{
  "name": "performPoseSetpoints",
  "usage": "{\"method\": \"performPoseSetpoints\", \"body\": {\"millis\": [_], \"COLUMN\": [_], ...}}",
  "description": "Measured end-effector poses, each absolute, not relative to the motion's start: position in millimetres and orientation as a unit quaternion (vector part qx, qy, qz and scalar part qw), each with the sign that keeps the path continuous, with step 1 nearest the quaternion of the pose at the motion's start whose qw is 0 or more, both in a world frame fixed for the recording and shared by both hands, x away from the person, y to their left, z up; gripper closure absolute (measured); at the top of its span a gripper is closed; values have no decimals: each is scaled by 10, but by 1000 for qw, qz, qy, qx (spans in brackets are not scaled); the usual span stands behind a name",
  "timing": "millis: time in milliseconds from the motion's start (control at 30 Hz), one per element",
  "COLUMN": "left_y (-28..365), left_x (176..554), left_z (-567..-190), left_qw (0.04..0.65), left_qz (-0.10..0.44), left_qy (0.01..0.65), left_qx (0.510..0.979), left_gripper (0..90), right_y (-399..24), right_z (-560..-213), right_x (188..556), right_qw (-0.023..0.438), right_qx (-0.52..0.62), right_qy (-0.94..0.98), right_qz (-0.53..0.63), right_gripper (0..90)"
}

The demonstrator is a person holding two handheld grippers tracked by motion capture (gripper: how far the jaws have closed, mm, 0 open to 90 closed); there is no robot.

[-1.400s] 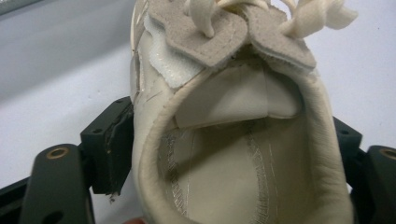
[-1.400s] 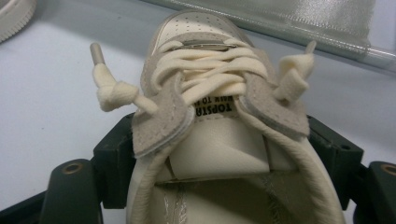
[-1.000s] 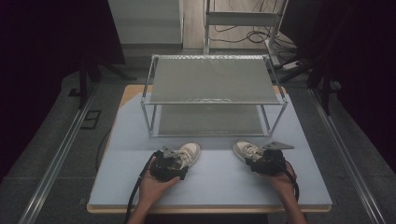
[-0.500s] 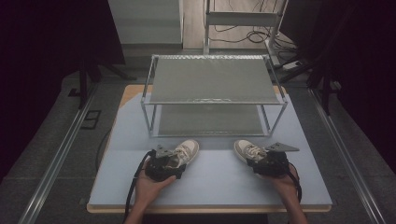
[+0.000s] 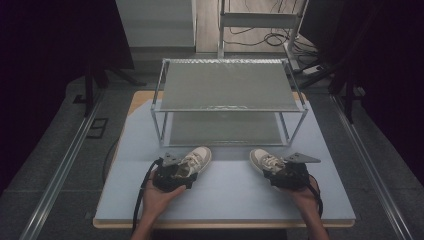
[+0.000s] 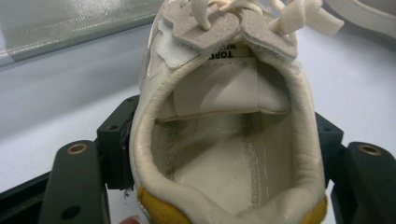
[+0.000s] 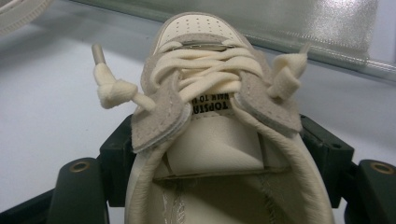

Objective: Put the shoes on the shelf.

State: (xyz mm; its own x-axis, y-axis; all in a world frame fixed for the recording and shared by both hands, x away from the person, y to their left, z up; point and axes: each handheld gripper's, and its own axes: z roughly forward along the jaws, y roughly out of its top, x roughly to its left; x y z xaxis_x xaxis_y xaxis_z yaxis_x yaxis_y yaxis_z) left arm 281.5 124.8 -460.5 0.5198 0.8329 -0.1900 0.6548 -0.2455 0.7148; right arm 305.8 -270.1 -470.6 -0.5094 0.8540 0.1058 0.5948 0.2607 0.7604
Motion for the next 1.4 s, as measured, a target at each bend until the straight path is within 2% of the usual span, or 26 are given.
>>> {"method": "performPoseSetpoints", "body": {"millis": [700,1067,1400], "left_y": [1115,982,850], "left_x": [3029,3303,3493], "left_z": [-4521,-4476,-4465], "left_qw": [392,393,388], "left_qz": [124,126,127], "left_qy": [472,478,481], "left_qx": [780,776,776], "left_gripper": [300,300,301], "right_y": [-2595,-2438,-2285], "right_z": [-4599,-4457,-4477], "right_x": [3136,3310,3515], "right_qw": [168,176,172], "right_qx": [463,459,469], "right_qy": [774,774,769], "right_qz": [398,400,398], "right_gripper": [278,279,279]}}
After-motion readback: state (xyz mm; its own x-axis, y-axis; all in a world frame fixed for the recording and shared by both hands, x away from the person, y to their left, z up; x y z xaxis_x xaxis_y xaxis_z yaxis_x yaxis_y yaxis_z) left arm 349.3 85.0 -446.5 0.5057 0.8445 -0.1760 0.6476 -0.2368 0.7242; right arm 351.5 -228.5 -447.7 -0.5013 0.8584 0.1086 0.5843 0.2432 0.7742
